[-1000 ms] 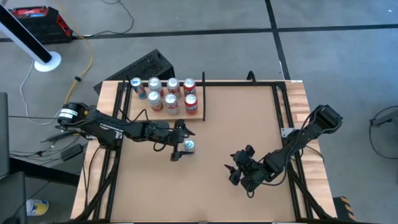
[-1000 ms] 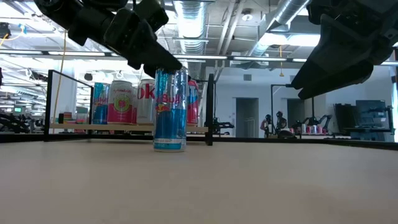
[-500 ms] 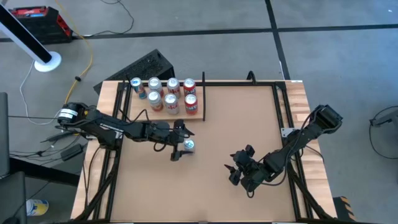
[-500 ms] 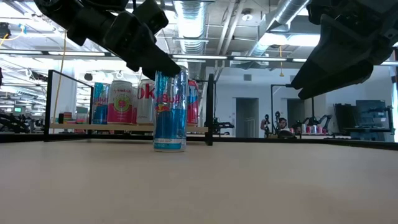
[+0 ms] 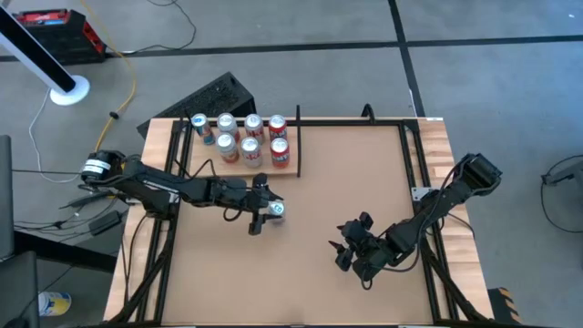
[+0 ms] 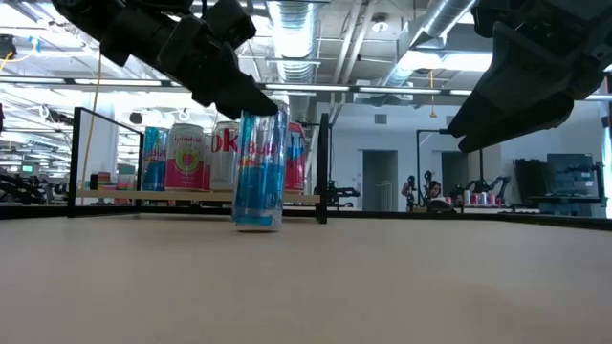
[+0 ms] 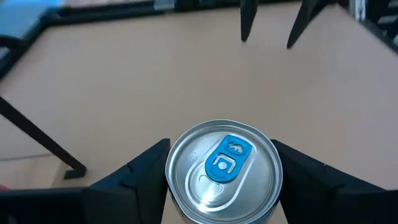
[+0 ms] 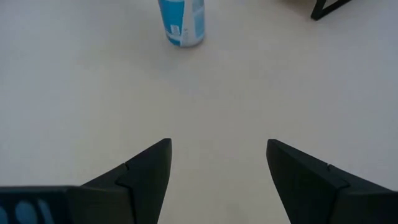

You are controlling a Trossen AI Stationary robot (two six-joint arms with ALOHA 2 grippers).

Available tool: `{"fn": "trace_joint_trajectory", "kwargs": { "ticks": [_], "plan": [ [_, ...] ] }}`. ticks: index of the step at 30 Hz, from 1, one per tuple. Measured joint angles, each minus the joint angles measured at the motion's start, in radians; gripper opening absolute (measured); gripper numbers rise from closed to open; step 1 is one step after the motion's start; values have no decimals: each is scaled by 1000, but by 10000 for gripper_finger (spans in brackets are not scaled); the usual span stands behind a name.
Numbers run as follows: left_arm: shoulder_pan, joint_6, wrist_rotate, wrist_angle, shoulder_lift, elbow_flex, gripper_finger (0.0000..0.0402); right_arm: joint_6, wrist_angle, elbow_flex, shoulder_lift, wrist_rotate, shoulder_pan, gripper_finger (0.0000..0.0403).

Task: Place canned beverage on shelf
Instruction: Put the blue soda can on the shelf aligned with other blue soda can

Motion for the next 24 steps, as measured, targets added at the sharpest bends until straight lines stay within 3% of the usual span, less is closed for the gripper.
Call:
{"fn": "trace_joint_trajectory", "kwargs": {
  "ticks": [5,14,24],
  "plan": [
    [0,-7,-17,-59,-131,0,221,-4,-4,0,0,0,0,286],
    [2,10,-192,-414,-468,0,236,-91,-6,0,0,0,-26,286],
    [68,-59,-222,-707,-767,-27,232,-218,2,0,0,-2,-115,286]
  ]
}}
